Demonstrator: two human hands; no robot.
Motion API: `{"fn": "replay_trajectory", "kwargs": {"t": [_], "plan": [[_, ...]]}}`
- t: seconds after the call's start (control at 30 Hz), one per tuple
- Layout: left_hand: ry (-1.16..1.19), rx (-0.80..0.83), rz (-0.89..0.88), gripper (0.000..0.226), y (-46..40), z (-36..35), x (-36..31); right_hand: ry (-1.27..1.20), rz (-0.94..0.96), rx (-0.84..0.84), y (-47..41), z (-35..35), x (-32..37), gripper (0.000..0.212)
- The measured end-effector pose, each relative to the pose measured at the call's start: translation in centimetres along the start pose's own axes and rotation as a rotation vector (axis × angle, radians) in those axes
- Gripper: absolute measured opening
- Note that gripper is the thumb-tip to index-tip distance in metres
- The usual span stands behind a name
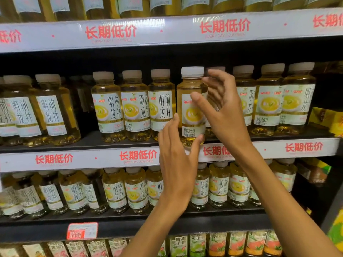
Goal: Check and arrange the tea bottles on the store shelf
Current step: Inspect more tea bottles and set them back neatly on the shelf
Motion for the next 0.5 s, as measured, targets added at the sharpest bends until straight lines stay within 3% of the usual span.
{"fn": "replay_trajectory", "kwargs": {"t": [0.23,0.5], "plan": [[-0.247,-0.025,-0.046,0.063,-0.9,-0.3,0.0,0.405,0.135,-0.096,-0.2,0.2,-0.9,0.056],[-0.471,0.032,-0.109,0.066,-1.5,-1.0,0.4,0.659,0.231,-0.204,-1.3,-0.5,-2.0,0.057]]}}
Point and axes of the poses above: each hand's wrist, its own y-axis away from the middle knuckle, its own z-axis out of the back of the hand, x = y × z, the point moved 1 cm from there along -y, towards the middle knuckle, and after that the axes turned 13 degrees about -z, right-handed, at the moved point
